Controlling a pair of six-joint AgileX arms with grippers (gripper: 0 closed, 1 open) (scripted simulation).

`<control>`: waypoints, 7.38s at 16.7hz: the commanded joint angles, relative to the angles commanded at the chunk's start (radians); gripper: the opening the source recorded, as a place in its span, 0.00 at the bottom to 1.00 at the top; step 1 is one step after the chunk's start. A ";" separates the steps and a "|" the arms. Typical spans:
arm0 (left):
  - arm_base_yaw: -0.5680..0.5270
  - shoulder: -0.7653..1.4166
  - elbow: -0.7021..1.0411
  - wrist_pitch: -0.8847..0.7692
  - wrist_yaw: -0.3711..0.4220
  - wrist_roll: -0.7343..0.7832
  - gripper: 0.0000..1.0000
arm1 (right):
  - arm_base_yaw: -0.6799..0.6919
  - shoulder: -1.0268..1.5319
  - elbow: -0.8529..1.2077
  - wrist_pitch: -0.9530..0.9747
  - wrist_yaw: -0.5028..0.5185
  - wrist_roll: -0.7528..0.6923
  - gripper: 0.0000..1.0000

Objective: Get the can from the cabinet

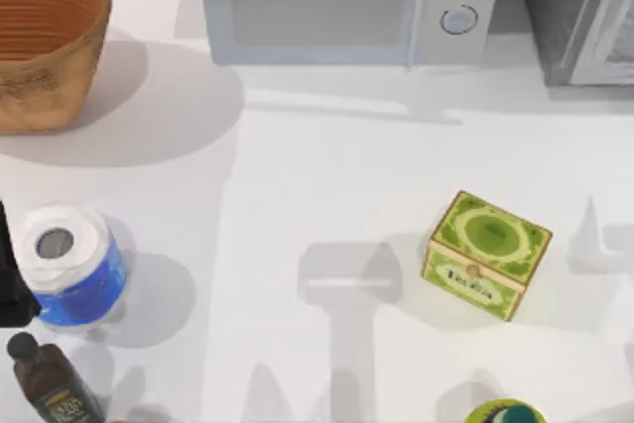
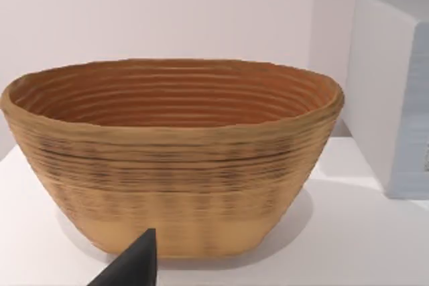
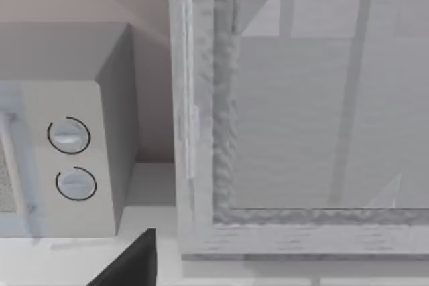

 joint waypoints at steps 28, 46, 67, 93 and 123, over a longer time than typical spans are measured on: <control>0.000 0.000 0.000 0.000 0.000 0.000 1.00 | 0.132 1.064 1.354 -0.216 0.135 0.011 1.00; 0.000 0.000 0.000 0.000 0.000 0.000 1.00 | 0.087 1.365 1.577 -0.136 0.104 0.010 1.00; 0.000 0.000 0.000 0.000 0.000 0.000 1.00 | 0.087 1.365 1.577 -0.136 0.104 0.010 0.00; 0.000 0.000 0.000 0.000 0.000 0.000 1.00 | 0.215 0.834 1.385 -0.460 0.225 0.010 0.00; 0.000 0.000 0.000 0.000 0.000 0.000 1.00 | -0.045 -0.272 -0.366 0.151 -0.078 0.000 0.00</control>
